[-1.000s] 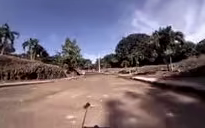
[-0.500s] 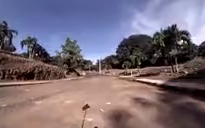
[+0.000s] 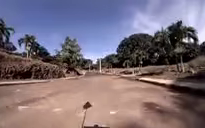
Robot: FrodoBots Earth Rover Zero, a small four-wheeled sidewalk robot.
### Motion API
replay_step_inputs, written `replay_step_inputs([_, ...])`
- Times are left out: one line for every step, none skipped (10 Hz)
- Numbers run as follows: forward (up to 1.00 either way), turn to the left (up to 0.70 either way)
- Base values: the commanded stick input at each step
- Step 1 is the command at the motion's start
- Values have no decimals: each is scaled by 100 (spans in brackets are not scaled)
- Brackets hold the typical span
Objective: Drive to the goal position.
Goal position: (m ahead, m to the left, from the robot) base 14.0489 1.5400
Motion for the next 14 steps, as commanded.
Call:
replay_step_inputs([100,0])
replay_step_inputs([100,0])
replay_step_inputs([100,0])
replay_step_inputs([100,0])
replay_step_inputs([100,0])
replay_step_inputs([100,0])
replay_step_inputs([100,0])
replay_step_inputs([100,0])
replay_step_inputs([100,0])
replay_step_inputs([100,0])
replay_step_inputs([100,0])
replay_step_inputs([100,0])
replay_step_inputs([100,0])
replay_step_inputs([100,0])
